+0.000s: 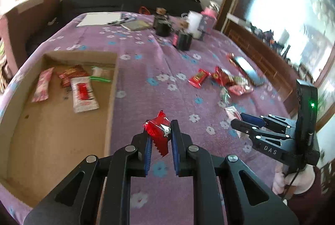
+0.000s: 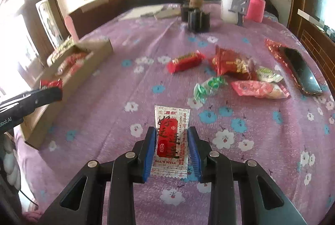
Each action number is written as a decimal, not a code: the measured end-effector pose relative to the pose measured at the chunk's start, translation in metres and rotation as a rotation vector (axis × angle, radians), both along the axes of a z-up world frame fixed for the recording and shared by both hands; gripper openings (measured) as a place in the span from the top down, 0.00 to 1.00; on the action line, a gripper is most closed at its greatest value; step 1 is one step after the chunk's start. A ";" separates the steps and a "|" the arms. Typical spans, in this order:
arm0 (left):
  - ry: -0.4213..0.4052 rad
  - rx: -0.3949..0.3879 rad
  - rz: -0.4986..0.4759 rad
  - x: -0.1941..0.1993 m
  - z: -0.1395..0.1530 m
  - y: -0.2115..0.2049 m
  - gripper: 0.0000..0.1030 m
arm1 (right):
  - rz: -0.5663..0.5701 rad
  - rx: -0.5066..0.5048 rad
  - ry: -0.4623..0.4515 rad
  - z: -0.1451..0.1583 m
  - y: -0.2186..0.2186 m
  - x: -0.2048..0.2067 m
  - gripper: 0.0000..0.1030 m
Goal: Organize snacks
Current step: 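Carry both items into the cardboard box and open both grippers, then move both tools back over the remaining snacks on the tablecloth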
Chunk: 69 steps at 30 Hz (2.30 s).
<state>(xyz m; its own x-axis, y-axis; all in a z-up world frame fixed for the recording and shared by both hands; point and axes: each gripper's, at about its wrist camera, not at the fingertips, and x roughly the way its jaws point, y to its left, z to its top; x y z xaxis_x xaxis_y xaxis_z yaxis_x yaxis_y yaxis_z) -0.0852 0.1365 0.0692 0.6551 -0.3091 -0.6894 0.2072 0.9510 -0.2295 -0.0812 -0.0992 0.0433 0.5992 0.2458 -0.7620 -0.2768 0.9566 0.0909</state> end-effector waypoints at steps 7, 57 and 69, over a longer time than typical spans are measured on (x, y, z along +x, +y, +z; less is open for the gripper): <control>0.006 -0.044 0.153 -0.011 0.001 0.065 0.87 | 0.056 0.028 0.000 0.017 0.034 -0.002 0.69; 0.066 -0.151 0.350 0.010 0.018 0.152 0.44 | 0.238 0.187 0.026 0.047 0.205 0.056 0.53; 0.048 -0.129 0.222 -0.020 0.022 0.076 0.44 | -0.226 0.126 -0.022 0.045 0.004 0.097 0.50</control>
<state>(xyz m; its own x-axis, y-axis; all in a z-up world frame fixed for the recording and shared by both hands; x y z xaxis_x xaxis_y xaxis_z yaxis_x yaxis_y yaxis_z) -0.1053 0.2122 0.0915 0.6840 -0.2484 -0.6858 -0.0179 0.9342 -0.3563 0.0156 -0.0949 0.0882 0.6658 0.1954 -0.7201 -0.0600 0.9760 0.2094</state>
